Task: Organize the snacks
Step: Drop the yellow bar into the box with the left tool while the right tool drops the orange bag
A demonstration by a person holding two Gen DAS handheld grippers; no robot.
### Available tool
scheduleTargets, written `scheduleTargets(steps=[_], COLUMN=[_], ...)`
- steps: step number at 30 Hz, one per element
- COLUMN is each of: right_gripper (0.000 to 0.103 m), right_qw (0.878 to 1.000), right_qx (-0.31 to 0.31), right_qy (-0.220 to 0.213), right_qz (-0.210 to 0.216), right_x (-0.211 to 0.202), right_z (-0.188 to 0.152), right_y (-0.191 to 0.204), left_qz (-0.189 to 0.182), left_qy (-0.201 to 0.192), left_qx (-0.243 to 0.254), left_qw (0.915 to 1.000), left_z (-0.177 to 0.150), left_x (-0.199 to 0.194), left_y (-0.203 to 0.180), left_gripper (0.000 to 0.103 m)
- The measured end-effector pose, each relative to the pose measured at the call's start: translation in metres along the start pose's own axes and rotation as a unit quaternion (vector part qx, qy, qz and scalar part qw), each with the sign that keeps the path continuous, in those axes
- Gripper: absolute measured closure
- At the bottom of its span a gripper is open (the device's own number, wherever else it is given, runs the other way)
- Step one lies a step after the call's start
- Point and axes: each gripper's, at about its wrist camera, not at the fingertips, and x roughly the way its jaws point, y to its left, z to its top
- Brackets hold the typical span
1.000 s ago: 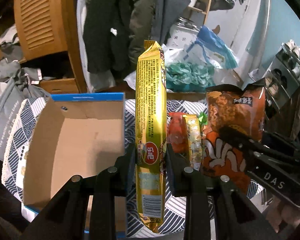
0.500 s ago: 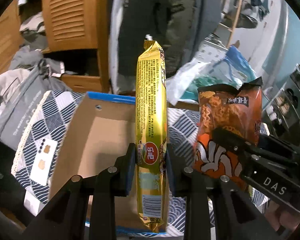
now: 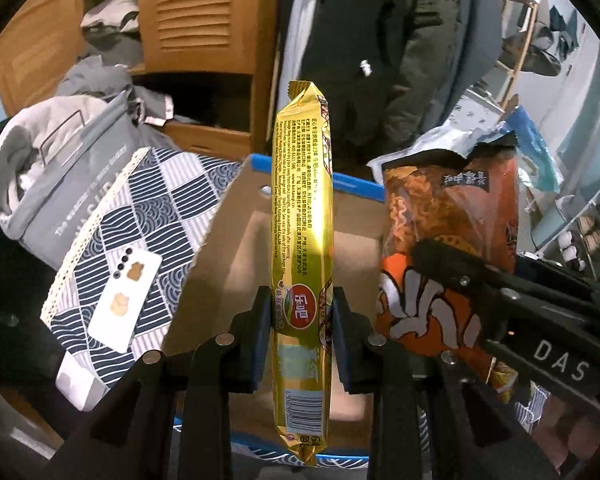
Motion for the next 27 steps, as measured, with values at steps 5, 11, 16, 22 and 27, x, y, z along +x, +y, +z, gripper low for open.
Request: scheduleTargets(steps=[5,11,16,22,27], right_gripper=[0.058,0.057,0.052,0.033,0.028], right_qw=[1.0,0.999,0.998,0.999,0.999], right_qx=[-0.009,-0.012,-0.015,-0.015,-0.019], right_qy=[0.03,0.051,0.057,0.031,0.009], right_qz=[0.004,0.004,-0.004,-0.023,-0.046], right_x=[0.023,0.039,0.042,0.029,0.015], right_z=[-0.004,-0.007,-0.007,-0.004,-0.004], right_y=[0.011,0.015,0.016,0.01,0.003], left_qz=[0.014,0.008,0.025,0.034,0.047], left_qy=[0.018,0.04,0.033,0.024,0.008], left_qx=[-0.009,-0.03,-0.033,-0.036,-0.028], left_qw=[0.9997,0.9987,0.9986,0.9985,0.9985], left_z=[-0.006,-0.009,-0.008,-0.005,-0.004], left_x=[0.015,0.024,0.021,0.017,0.01], left_y=[0.014,0.025,0.026,0.027,0.021], left_gripper=[0.075,0.074,0.057,0.048,0.036])
